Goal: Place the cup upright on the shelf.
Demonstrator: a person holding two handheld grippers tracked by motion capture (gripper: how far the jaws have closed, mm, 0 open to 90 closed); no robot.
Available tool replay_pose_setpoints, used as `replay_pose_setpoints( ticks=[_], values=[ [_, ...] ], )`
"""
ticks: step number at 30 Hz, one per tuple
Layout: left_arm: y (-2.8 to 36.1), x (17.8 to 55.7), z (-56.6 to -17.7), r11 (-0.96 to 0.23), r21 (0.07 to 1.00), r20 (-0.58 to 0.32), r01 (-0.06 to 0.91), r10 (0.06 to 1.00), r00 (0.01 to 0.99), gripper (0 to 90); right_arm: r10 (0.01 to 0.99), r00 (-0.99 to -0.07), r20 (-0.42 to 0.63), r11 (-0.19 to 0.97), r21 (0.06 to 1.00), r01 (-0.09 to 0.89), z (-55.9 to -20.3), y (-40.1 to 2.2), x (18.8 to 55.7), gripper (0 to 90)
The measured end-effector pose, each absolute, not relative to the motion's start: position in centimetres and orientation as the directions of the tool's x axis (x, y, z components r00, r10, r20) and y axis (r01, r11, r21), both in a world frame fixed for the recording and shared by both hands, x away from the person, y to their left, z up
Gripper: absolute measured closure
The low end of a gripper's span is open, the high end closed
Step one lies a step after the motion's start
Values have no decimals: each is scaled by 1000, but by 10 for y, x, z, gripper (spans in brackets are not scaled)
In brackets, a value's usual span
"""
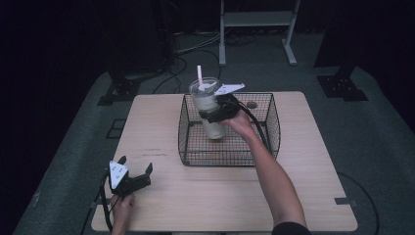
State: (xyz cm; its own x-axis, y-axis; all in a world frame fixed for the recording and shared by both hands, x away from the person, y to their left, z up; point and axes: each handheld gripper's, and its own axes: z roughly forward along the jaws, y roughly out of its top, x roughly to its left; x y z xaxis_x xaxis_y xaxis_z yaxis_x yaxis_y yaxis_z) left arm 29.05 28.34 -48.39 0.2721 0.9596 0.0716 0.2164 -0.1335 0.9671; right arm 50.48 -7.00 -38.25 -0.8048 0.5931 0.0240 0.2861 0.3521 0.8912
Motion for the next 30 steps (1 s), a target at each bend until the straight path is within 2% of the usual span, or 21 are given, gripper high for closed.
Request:
replay_pose_setpoints(
  ticks=[21, 30],
  values=[
    [283, 290, -484, -128, 969, 67, 212, 960, 272, 0, 544, -839, 2, 432, 856, 282, -406, -53, 505, 76],
    [282, 291, -484, -130, 970, 70, 208, 960, 272, 0, 539, -843, -6, 415, 872, 259, -410, -61, 500, 75]
  ],
)
